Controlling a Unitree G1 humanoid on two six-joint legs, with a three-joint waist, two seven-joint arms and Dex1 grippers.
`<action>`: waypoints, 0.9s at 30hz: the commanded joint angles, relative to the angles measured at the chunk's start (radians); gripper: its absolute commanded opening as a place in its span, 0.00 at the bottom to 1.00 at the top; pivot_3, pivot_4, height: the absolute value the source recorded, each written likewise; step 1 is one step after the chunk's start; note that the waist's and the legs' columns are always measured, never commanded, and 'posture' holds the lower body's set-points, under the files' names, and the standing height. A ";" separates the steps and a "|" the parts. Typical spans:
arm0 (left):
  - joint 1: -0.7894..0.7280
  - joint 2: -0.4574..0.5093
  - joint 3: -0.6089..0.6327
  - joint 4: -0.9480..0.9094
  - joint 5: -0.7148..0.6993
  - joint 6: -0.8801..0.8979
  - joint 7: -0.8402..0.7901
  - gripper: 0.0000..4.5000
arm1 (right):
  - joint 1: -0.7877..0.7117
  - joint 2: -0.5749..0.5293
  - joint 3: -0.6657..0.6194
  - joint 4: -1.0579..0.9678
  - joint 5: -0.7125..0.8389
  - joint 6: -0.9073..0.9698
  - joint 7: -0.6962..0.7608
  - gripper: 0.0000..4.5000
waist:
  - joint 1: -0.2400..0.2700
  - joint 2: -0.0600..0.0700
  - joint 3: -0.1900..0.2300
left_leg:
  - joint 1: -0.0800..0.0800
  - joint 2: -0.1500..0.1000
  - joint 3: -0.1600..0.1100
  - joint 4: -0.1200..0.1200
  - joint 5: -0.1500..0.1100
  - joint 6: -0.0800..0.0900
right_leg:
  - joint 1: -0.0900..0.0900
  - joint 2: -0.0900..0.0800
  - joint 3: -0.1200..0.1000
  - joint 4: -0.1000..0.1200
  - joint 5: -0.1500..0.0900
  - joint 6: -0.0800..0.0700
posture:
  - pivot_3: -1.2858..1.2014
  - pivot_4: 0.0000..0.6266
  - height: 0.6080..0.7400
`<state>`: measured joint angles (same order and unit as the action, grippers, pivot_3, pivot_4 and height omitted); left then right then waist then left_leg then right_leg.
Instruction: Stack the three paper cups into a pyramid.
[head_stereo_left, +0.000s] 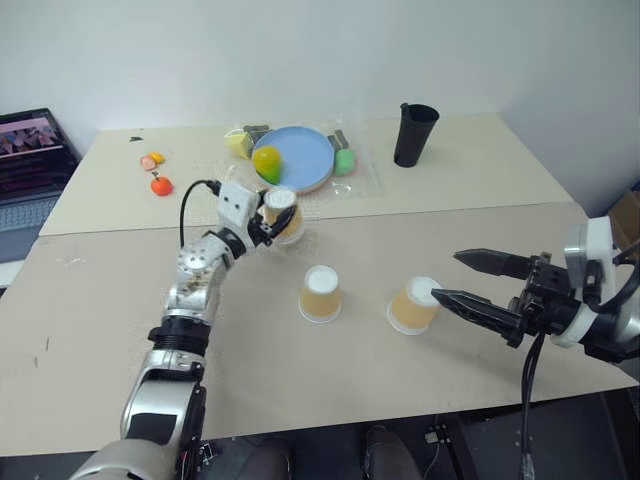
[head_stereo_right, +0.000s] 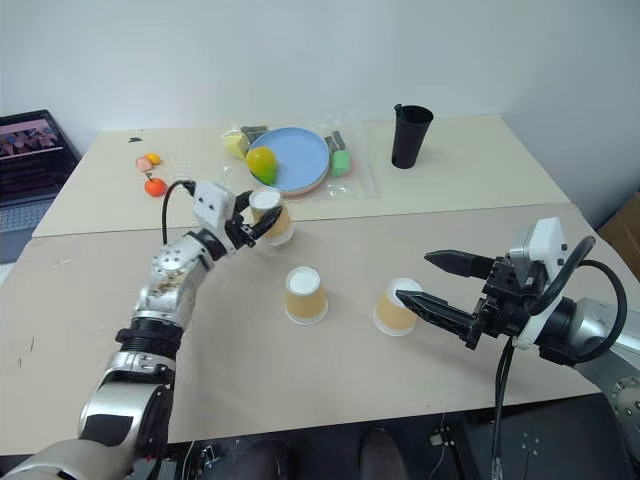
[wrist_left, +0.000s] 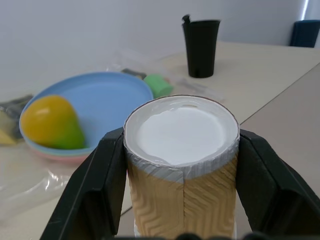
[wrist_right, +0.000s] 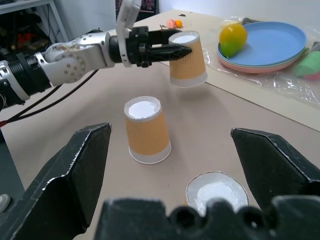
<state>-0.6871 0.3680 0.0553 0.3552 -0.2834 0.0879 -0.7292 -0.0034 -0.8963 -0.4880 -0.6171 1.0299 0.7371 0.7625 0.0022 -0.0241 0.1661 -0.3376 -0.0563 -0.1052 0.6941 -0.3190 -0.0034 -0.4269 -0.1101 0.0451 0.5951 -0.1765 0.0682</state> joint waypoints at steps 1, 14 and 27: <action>0.050 0.148 0.017 -0.205 -0.166 0.249 -0.216 0.57 | -0.015 -0.016 -0.030 0.000 0.017 -0.006 0.006 1.00 | -0.010 0.000 0.000 | 0.000 0.000 0.000 0.000 0.000 0.000 | 0.000 0.000 0.000 0.000 0.000 0.000 | 0.52 0.24 0.96; 0.170 0.280 -0.067 -0.292 -0.121 0.247 -0.398 0.57 | -0.029 -0.018 -0.012 0.010 0.014 -0.005 0.012 1.00 | -0.004 0.000 0.000 | 0.000 0.000 -0.001 0.000 0.000 0.000 | 0.001 0.000 0.000 -0.001 0.000 0.000 | 0.52 0.24 0.96; 0.210 0.259 -0.109 -0.296 -0.039 0.136 -0.395 0.57 | -0.013 -0.026 -0.037 0.001 0.026 -0.002 0.002 1.00 | -0.005 0.000 0.000 | 0.001 0.000 -0.001 0.000 0.000 0.000 | 0.001 0.000 0.000 -0.001 0.000 0.000 | 0.52 0.24 0.96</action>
<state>-0.4720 0.6311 -0.0639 0.0775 -0.3324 0.2664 -1.1327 -0.0147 -0.9111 -0.4856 -0.5970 1.0365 0.7379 0.7633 -0.0028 -0.0237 0.1661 -0.3370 -0.0562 -0.1060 0.6940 -0.3193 -0.0030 -0.4258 -0.1096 0.0451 0.5944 -0.1767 0.0683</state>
